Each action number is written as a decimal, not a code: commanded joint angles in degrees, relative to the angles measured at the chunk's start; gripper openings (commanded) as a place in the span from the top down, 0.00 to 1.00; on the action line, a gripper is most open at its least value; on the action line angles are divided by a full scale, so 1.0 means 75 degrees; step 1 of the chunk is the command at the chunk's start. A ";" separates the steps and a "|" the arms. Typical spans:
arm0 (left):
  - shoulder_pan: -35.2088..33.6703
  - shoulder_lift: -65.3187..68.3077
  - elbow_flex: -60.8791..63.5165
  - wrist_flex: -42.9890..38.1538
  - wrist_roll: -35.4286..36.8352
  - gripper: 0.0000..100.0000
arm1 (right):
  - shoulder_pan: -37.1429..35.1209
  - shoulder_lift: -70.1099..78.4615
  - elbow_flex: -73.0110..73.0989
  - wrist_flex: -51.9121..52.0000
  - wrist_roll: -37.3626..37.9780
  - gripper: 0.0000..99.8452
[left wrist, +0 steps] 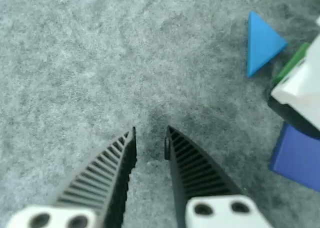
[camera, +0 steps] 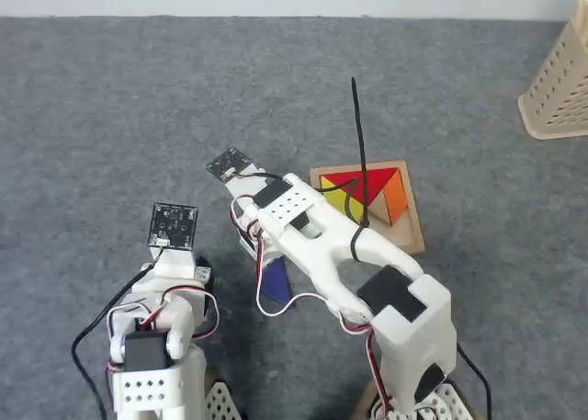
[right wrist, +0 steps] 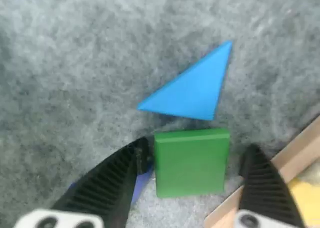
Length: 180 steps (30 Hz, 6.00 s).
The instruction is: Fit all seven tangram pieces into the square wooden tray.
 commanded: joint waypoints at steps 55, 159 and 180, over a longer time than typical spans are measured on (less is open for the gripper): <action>-0.0047 -0.0129 -0.0064 0.0023 -0.0047 0.91 | 0.3206 -0.5281 0.3798 -0.0604 0.4888 0.88; 0.2731 1.2530 -0.8270 -0.1735 -0.0340 0.82 | 0.7988 -1.0684 0.9776 -0.0826 0.3810 0.98; 0.2977 1.3621 -0.8070 -0.2379 0.0000 0.80 | 0.7977 -1.0684 0.9788 -0.0838 0.3810 0.98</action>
